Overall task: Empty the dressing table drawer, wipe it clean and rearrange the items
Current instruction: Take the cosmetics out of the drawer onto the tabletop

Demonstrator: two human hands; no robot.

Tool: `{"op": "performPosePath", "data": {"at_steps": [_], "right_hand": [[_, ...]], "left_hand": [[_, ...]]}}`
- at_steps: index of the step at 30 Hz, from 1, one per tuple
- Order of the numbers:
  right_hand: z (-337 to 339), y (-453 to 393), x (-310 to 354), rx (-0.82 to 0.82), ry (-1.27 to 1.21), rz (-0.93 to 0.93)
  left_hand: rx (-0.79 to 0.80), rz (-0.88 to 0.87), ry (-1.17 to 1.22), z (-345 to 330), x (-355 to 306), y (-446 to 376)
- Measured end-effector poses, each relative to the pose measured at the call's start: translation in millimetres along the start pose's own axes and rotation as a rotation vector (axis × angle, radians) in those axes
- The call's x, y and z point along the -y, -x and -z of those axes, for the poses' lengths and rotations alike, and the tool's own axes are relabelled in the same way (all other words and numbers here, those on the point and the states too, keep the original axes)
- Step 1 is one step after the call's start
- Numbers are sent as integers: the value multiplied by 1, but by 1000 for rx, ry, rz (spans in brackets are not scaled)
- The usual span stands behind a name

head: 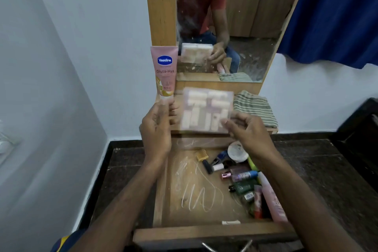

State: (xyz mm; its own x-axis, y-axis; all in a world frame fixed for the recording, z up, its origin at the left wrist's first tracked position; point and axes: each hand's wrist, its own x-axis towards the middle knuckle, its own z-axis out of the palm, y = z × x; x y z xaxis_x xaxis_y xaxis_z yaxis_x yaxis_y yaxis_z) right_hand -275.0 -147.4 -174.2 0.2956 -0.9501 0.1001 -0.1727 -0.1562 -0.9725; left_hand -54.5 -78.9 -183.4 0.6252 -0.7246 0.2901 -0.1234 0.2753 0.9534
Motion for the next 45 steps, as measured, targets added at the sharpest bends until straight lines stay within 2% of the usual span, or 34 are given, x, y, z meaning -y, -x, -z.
{"op": "performPosePath", "data": {"at_steps": [2, 6, 12, 16, 19, 22, 26, 29, 32, 36, 39, 42, 45], "right_hand": [[1, -32, 6, -81, 14, 25], [-8, -94, 11, -62, 54, 71], [-23, -134, -6, 19, 125, -13], [-33, -140, -12, 18, 154, -37], [-34, -141, -8, -1, 144, -71], [-32, -136, -5, -36, 105, -114], [-25, -112, 6, -182, 198, -42], [-16, -66, 21, -266, 336, 97], [-9, -2, 12, -212, 497, 139], [-2, 48, -30, 42, 853, -12], [9, 52, -40, 16, 1051, -128], [18, 51, -39, -69, 1106, -112], [27, 50, -37, -100, 1189, -153]], "left_hand": [[-45, -103, -184, 1, 10, 0], [-32, -236, -381, -4, 25, -1], [158, -469, -489, -1, 26, 3], [417, -587, -508, 1, 27, 8], [594, -612, -581, 2, 33, 11], [695, -599, -655, 2, 36, 11], [684, -593, -668, 4, 37, 7], [691, -498, -631, 6, 38, 5], [867, -411, -712, 7, 52, 4], [1055, -438, -862, 2, 68, 2], [1133, -482, -952, -1, 70, 5], [1149, -565, -1020, -2, 72, 9], [1136, -568, -1026, -4, 73, 9]]}}
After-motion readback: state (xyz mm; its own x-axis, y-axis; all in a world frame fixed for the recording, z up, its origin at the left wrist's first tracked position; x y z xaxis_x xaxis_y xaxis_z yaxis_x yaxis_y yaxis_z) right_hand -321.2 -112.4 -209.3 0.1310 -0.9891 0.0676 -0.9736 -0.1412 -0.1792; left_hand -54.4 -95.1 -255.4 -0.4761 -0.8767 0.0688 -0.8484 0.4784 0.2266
